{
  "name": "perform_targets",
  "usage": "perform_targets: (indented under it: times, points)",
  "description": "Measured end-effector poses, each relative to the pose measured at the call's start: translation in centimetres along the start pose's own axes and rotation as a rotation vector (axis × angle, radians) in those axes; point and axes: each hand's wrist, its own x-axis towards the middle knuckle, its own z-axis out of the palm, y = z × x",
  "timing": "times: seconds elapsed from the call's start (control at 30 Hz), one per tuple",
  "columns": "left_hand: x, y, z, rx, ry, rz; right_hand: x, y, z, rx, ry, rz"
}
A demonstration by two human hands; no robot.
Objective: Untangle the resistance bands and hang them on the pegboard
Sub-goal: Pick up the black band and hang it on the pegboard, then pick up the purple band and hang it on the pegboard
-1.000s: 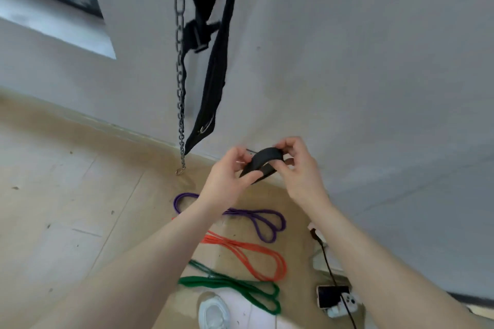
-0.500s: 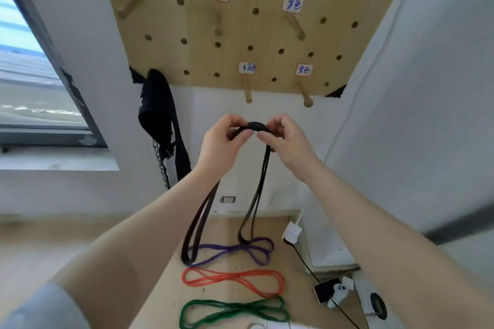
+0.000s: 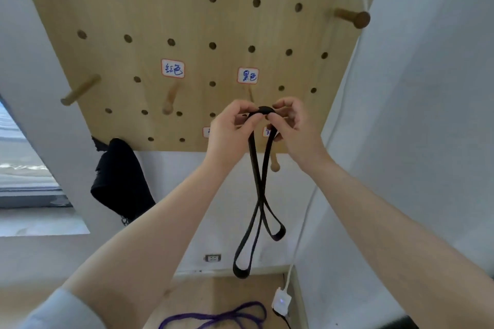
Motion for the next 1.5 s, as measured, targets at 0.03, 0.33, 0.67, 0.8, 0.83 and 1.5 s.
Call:
perform_targets:
  times: [0.03, 0.33, 0.67, 0.8, 0.83, 1.5]
  points:
    - [1.0, 0.0, 0.3, 0.010, 0.028, 0.006, 1.2, 0.2, -0.2, -0.008, 0.002, -0.014]
    - [8.5, -2.9, 0.8, 0.292, 0.074, -0.126, 9.1, 3.3, 1.5, -0.172, -0.030, 0.002]
    - [11.9, -5.7, 1.4, 0.532, 0.143, -0.101, 12.4, 5.1, 3.5, -0.284, 0.092, -0.025]
    - [11.4, -5.7, 1.2, 0.434, 0.123, -0.164, 11.6, 5.2, 3.9, -0.206, 0.146, 0.010]
    - [10.9, -5.5, 0.9, 0.396, 0.105, -0.185, 11.4, 5.2, 3.9, -0.179, 0.147, 0.031]
    - [-27.7, -29.1, -25.2, 0.360, -0.102, -1.030, -21.6, 17.5, 32.1, -0.367, -0.786, 0.525]
